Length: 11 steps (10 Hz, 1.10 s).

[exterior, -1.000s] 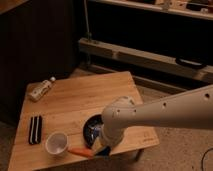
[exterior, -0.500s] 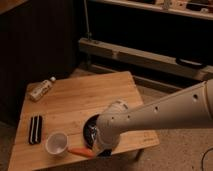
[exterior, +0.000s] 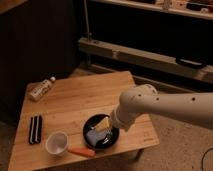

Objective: Place the white sponge in the ceramic bowl

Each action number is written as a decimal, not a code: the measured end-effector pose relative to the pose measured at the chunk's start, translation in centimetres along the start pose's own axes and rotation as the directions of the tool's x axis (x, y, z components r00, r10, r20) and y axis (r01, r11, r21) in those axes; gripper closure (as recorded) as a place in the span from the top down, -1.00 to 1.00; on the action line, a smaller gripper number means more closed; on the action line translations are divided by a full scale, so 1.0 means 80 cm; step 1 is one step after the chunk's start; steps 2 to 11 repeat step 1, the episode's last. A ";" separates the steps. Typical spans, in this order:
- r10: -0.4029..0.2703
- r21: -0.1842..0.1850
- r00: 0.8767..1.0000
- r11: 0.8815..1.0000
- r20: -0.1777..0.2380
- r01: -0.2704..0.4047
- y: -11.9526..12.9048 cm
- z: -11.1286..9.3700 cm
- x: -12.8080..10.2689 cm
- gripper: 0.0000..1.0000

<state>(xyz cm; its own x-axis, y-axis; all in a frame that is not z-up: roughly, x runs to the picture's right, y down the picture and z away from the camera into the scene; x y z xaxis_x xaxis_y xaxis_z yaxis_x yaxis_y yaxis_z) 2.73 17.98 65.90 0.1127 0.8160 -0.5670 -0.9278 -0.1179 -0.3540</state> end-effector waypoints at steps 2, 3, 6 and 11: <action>0.012 -0.044 1.000 0.999 0.011 -0.012 -0.001 0.009 0.001 0.60; 0.012 -0.044 1.000 0.999 0.011 -0.012 -0.001 0.009 0.001 0.60; 0.012 -0.044 1.000 0.999 0.011 -0.012 -0.001 0.009 0.001 0.60; 0.012 -0.044 1.000 0.999 0.011 -0.012 -0.001 0.009 0.001 0.60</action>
